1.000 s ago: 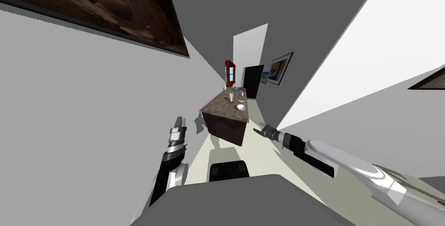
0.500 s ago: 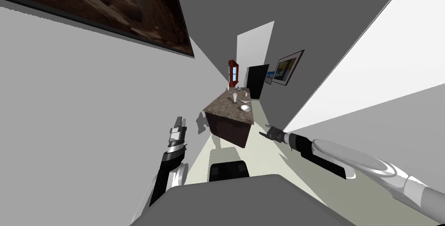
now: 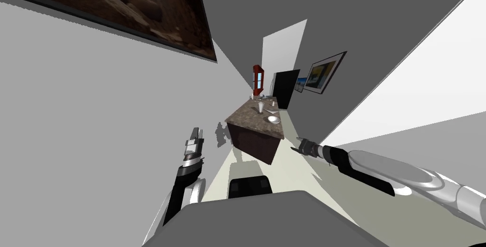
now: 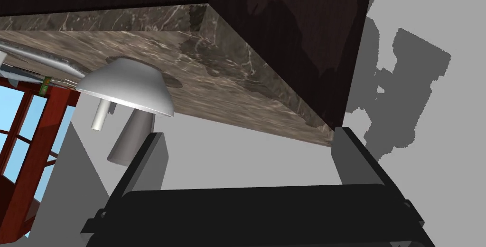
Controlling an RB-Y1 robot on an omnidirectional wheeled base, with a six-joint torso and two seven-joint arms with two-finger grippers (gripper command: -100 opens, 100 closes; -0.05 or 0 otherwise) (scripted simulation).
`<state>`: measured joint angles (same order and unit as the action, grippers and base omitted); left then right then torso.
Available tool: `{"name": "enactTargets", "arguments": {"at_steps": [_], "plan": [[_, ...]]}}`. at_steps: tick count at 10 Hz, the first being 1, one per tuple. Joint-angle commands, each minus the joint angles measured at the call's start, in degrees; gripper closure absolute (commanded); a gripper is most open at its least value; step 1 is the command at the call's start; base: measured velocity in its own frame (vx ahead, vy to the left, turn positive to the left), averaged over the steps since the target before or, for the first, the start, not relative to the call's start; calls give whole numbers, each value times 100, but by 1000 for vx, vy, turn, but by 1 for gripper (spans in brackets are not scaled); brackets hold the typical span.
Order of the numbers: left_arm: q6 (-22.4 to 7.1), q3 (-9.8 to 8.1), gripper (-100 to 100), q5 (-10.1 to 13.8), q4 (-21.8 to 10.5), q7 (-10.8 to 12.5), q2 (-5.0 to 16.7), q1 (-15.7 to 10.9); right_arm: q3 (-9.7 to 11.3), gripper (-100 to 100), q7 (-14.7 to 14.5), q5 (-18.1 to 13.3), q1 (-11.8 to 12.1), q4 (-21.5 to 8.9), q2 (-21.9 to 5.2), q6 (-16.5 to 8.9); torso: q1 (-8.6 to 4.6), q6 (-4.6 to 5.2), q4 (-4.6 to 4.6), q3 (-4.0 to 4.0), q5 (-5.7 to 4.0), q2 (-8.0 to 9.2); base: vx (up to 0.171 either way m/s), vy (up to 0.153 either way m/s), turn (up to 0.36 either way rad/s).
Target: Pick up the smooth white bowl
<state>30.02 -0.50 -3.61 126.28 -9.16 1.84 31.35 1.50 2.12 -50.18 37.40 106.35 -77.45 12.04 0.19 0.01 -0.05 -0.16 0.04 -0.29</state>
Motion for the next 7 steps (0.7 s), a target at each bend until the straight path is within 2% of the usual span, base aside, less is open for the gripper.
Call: {"name": "enactTargets", "arguments": {"at_steps": [1,2,5,6,7], "plan": [[0,0,0,0,0,0,0,0,72,-100,47,-196,77,-158,-286,-146,0,0,0,0,0,0,98,45,103],[0,0,0,0,0,0,0,0,72,-100,47,-196,77,-158,-413,-146,-5,-1,-2,-5,-2,-9,80,38,60],[0,0,0,0,0,0,0,0,97,-100,66,-494,321,-413,-900,-308,-1,0,-3,-6,0,-10,105,62,86],[0,0,0,0,0,0,0,0,97,-100,66,-494,321,-413,-991,-308,2,-2,-3,-9,0,-16,95,54,57],[0,0,0,0,0,0,0,0,113,-100,71,-626,448,-534,-1236,-384,0,0,-3,-7,-1,-11,118,69,101]]}}
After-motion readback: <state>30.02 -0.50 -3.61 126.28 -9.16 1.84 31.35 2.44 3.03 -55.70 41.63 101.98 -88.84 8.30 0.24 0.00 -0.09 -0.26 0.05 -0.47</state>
